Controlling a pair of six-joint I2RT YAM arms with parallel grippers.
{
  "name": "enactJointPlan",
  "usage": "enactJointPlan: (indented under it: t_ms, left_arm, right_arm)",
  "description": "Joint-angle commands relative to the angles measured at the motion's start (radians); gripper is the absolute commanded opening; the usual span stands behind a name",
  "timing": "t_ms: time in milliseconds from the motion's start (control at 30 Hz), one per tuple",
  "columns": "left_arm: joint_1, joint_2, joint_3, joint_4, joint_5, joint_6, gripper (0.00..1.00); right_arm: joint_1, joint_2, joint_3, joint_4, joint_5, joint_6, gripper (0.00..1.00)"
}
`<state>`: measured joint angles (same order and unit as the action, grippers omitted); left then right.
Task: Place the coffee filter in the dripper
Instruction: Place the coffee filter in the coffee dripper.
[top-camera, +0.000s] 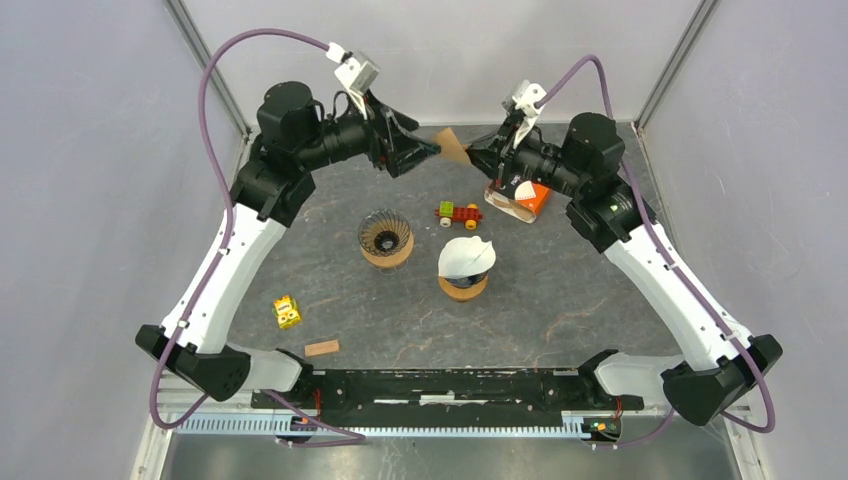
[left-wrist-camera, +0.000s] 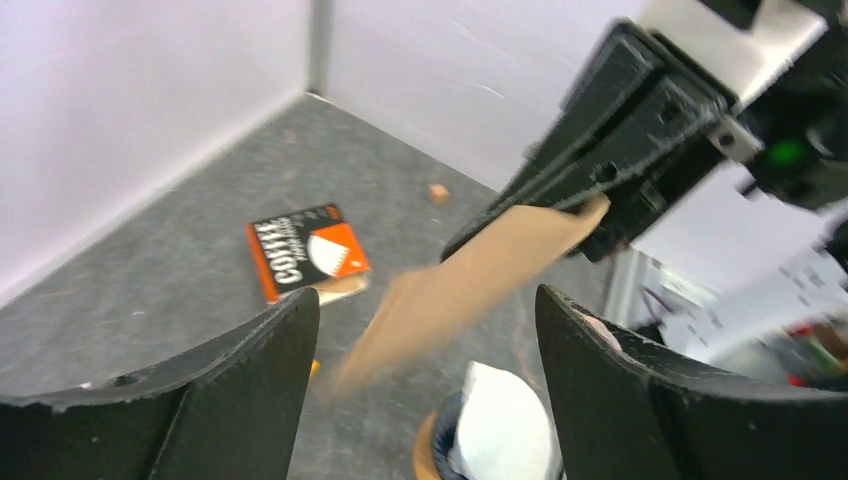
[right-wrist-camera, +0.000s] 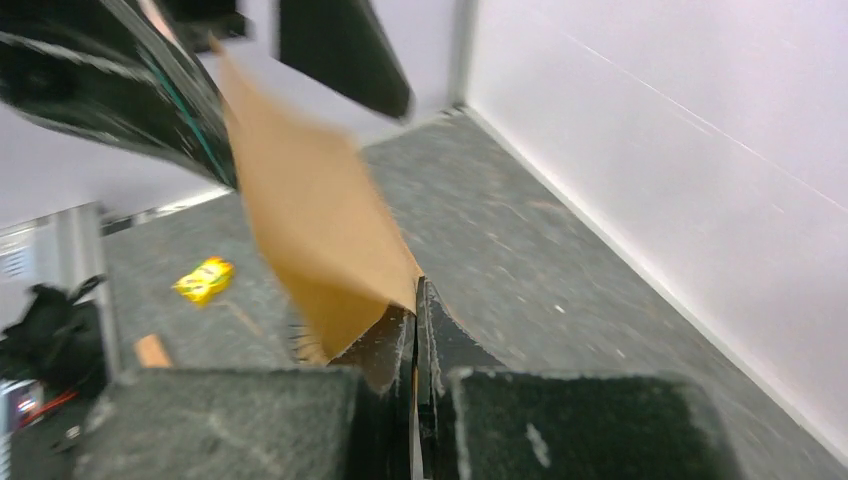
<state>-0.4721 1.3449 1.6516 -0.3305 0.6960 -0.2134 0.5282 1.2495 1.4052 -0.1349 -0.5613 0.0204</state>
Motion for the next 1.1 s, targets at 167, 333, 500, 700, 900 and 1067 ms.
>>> enactJointPlan:
  t_ms: [167, 333, 500, 700, 900, 1067]
  left_arm:
    - [0.002, 0.029, 0.11, -0.066, -0.452, 0.063, 0.95]
    - [-0.041, 0.025, 0.048, -0.064, -0.469, 0.062, 0.95]
    - [-0.087, 0.058, 0.033, -0.051, -0.508, -0.003, 0.9]
    - [-0.166, 0.133, 0.089, -0.082, -0.633, -0.04, 0.83]
    - [-0.262, 0.226, 0.177, -0.14, -0.781, -0.043, 0.78]
    - [-0.297, 0.275, 0.248, -0.159, -0.842, -0.03, 0.78]
  right_arm:
    - [0.001, 0.024, 0.013, -0.114, 0.379, 0.003, 0.0]
    - [0.001, 0.035, 0.008, -0.103, 0.451, 0.084, 0.0]
    - [0.001, 0.051, -0.021, -0.061, 0.475, 0.2, 0.0]
    - [0.001, 0.066, -0.068, -0.025, 0.497, 0.274, 0.0]
    - [0.001, 0.088, -0.08, -0.023, 0.526, 0.322, 0.0]
    - [0.001, 0.091, -0.087, -0.028, 0.552, 0.331, 0.0]
